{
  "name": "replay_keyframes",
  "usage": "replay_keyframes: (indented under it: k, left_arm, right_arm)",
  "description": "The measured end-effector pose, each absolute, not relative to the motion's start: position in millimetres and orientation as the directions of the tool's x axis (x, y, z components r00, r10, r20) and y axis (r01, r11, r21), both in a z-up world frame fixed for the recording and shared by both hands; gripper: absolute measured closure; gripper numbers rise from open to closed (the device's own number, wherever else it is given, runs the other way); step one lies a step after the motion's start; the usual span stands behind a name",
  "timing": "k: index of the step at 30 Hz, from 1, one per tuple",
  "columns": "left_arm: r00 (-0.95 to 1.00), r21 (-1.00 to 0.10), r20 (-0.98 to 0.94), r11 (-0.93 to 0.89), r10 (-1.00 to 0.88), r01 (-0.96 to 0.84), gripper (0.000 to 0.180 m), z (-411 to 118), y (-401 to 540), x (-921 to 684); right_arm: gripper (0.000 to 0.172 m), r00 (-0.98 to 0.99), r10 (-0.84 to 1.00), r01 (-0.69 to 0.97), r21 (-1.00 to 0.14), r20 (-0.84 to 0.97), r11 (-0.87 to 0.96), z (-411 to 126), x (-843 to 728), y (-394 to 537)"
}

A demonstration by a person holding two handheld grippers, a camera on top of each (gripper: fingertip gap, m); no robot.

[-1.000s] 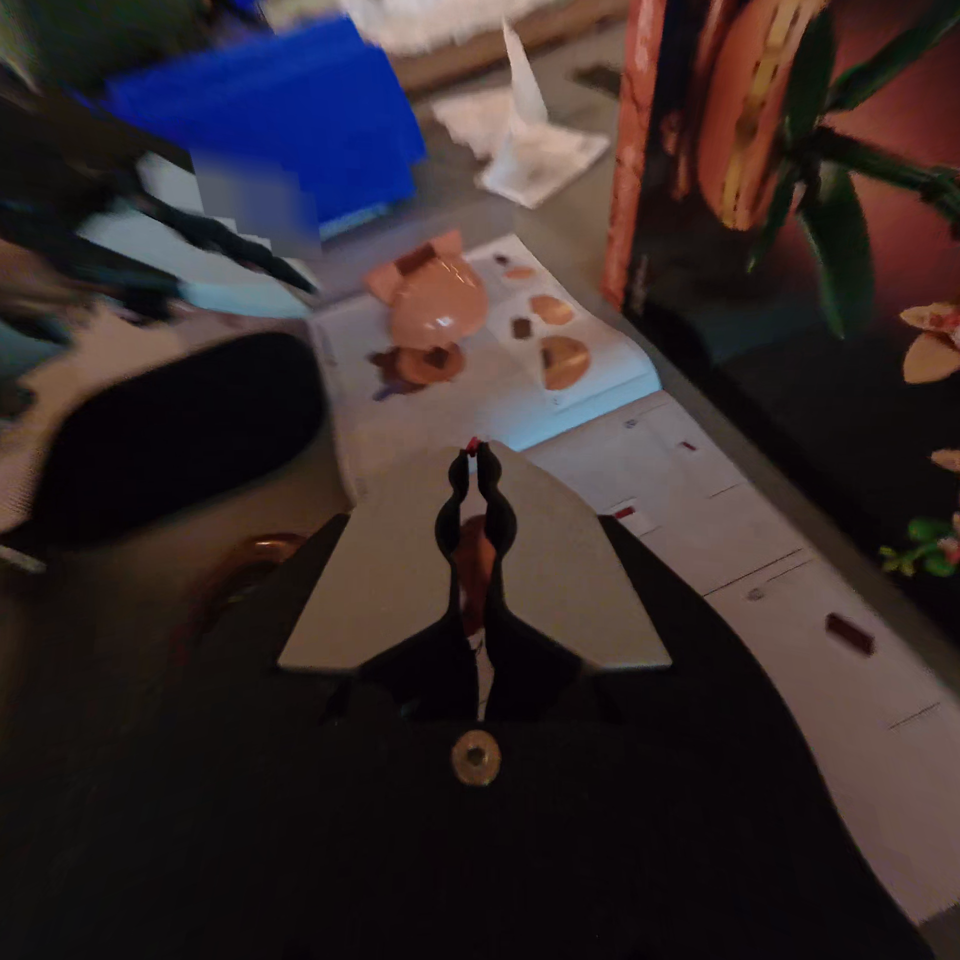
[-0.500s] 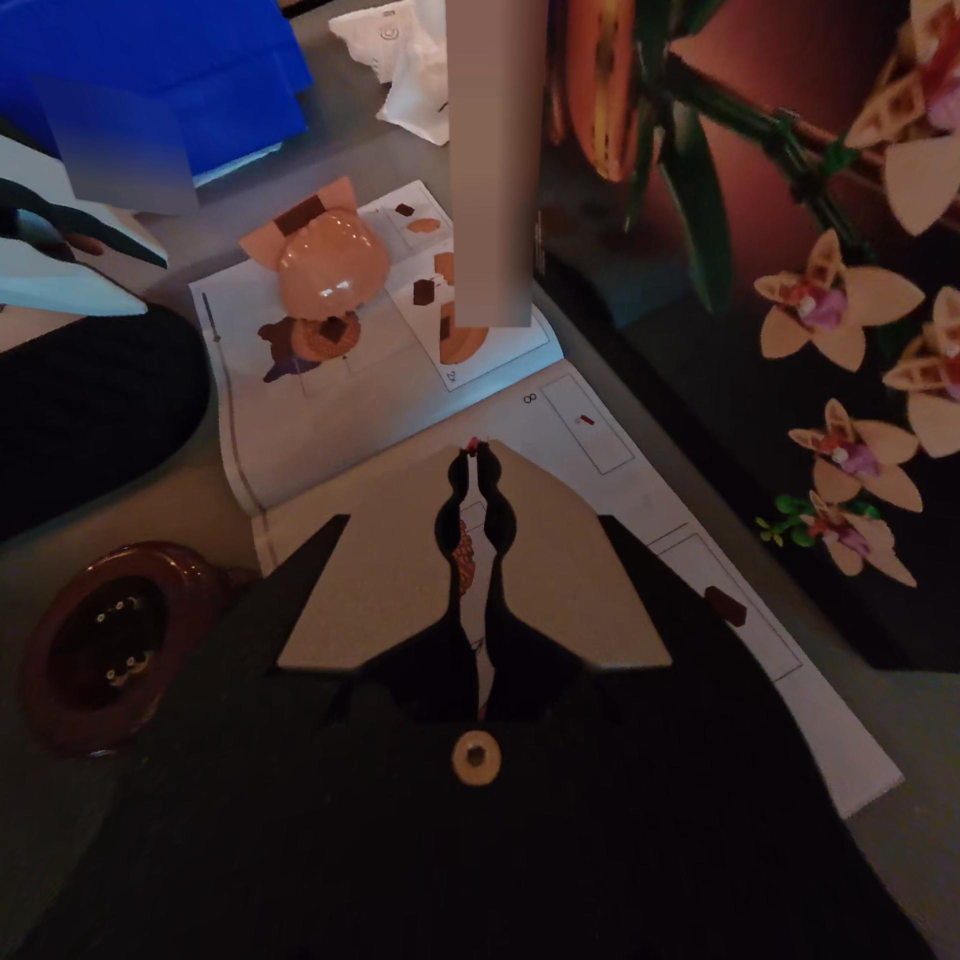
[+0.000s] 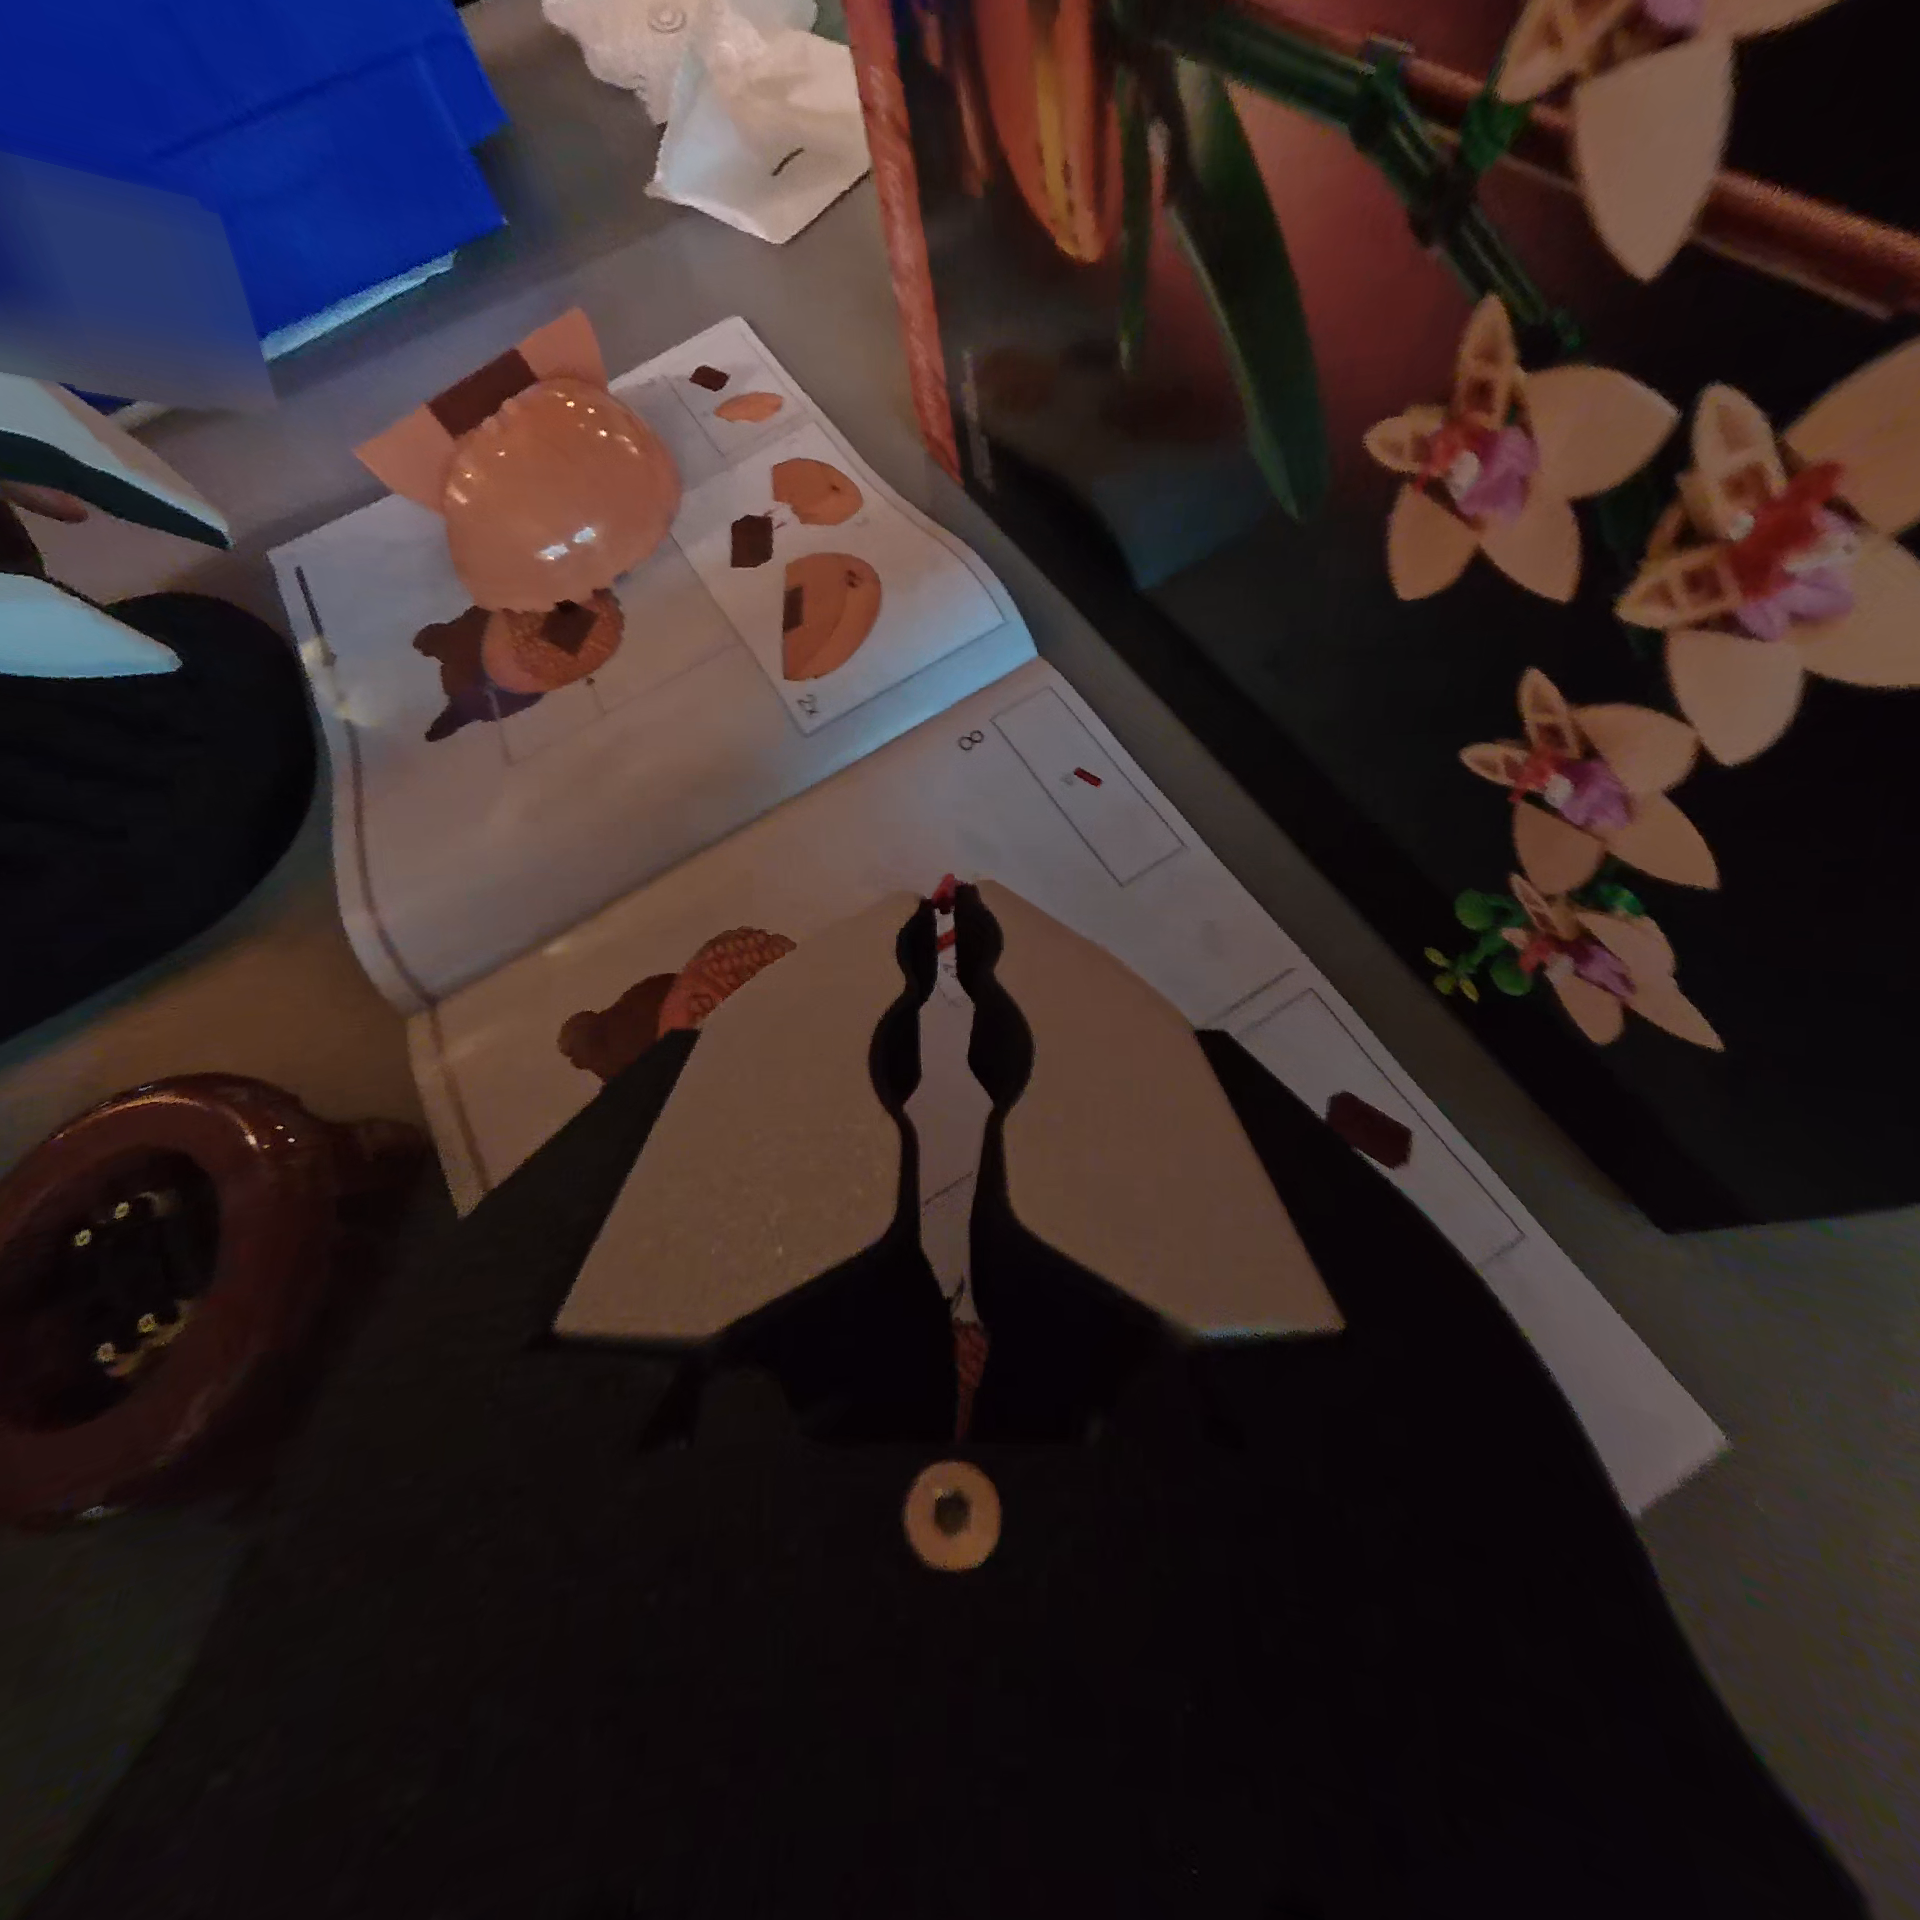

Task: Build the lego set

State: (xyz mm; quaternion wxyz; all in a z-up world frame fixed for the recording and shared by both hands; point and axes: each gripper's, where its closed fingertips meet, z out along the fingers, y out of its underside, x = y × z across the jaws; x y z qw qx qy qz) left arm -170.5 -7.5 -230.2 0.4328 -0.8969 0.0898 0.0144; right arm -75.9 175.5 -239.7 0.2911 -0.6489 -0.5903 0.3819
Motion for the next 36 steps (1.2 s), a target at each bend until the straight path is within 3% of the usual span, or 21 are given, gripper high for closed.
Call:
replay_keyframes:
  k: [20,25,29,34,36]
  left_arm:
    - [0.981,-0.747,-0.103,-0.638,-0.164,-0.185,0.146,-240,-5,-167]
    - [0.980,-0.743,-0.112,-0.641,-0.164,-0.192,0.146,-240,-5,-168]
    - [0.982,-0.749,-0.113,-0.637,-0.150,-0.184,0.145,-239,-7,-171]
    - [0.982,-0.755,-0.117,-0.629,-0.145,-0.183,0.145,-236,-11,-172]
    - [0.982,-0.760,-0.119,-0.623,-0.144,-0.184,0.145,-234,-13,-173]
  right_arm:
    - [0.169,0.053,0.979,0.593,-0.783,-0.197,-0.190,-260,-67,183]
    - [0.140,0.053,0.996,0.669,-0.738,-0.078,-0.093,-265,-62,187]
    - [0.129,0.027,0.997,0.666,-0.746,0.066,0.032,-254,-63,190]
    - [0.107,0.065,0.998,0.564,-0.825,0.013,-0.026,-228,-65,192]
    - [0.106,0.038,0.999,0.525,-0.851,0.008,-0.013,-214,-63,185]
